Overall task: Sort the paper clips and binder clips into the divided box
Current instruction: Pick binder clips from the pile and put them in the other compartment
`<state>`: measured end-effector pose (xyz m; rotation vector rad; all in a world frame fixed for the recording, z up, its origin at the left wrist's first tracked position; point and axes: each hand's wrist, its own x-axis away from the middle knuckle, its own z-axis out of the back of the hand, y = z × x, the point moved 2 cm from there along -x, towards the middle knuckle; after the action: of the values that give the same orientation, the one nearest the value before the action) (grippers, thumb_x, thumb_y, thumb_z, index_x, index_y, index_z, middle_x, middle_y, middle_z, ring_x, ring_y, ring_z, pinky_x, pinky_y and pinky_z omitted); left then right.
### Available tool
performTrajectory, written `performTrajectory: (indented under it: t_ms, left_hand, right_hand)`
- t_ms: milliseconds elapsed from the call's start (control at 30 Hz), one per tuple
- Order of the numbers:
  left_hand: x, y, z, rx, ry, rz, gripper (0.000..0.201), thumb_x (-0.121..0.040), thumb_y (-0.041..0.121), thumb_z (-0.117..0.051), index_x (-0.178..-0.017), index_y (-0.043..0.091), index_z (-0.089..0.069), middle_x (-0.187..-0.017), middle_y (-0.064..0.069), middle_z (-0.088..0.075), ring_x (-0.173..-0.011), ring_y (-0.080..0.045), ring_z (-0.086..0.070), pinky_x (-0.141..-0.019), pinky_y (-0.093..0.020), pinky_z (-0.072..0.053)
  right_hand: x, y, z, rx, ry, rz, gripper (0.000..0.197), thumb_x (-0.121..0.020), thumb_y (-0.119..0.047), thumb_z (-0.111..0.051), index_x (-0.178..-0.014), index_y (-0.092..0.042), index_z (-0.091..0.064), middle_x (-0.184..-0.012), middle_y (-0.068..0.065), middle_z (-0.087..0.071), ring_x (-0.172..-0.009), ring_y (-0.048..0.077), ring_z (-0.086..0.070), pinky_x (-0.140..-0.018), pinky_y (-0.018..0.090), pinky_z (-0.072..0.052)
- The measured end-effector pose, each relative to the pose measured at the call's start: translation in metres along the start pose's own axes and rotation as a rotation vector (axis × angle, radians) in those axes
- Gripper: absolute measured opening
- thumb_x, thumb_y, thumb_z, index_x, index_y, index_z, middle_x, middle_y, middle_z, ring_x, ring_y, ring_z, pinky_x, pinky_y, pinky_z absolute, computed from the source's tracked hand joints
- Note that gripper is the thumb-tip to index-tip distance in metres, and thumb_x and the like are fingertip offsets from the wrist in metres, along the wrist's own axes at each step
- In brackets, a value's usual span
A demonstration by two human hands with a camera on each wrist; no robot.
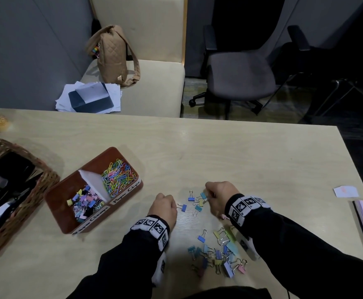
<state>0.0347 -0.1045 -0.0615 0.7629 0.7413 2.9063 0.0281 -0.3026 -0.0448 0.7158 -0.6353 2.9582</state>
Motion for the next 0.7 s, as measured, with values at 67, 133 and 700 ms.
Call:
performTrajectory:
  t_ms: [67, 133, 700]
  left_hand:
    - [-0.001, -0.003, 0.003, 0.057, 0.022, 0.035, 0.018, -0.086, 0.005, -0.048, -0.082, 0.018, -0.06, -0.097, -0.005, -0.056, -0.088, -0.023, -0.059, -0.079, -0.028, -0.05]
    - [0.0, -0.004, 0.005, 0.161, 0.044, 0.071, 0.023, -0.088, 0.005, -0.045, -0.087, 0.02, -0.063, -0.095, -0.002, -0.062, -0.085, -0.019, -0.061, -0.074, -0.023, -0.048]
    - [-0.007, 0.017, 0.004, -0.177, -0.099, -0.091, 0.027, -0.084, 0.035, -0.064, -0.109, 0.028, -0.059, -0.111, 0.007, -0.065, -0.1, -0.017, -0.061, -0.082, -0.027, -0.049]
  right_hand:
    - [0.0, 0.002, 0.004, -0.173, 0.033, -0.086, 0.029, -0.079, -0.004, -0.058, -0.065, -0.021, -0.04, -0.067, -0.005, -0.056, -0.064, 0.013, -0.056, -0.051, 0.021, -0.042]
    - [-0.002, 0.007, 0.007, -0.394, 0.063, -0.166, 0.031, -0.073, 0.001, -0.066, -0.064, -0.02, -0.044, -0.071, 0.002, -0.065, -0.07, 0.014, -0.067, -0.056, 0.032, -0.051]
    - [-0.002, 0.01, 0.009, -1.312, -0.172, -0.559, 0.033, -0.088, -0.015, -0.049, -0.056, -0.007, -0.051, -0.071, 0.017, -0.057, -0.047, 0.018, -0.04, -0.052, 0.027, -0.031]
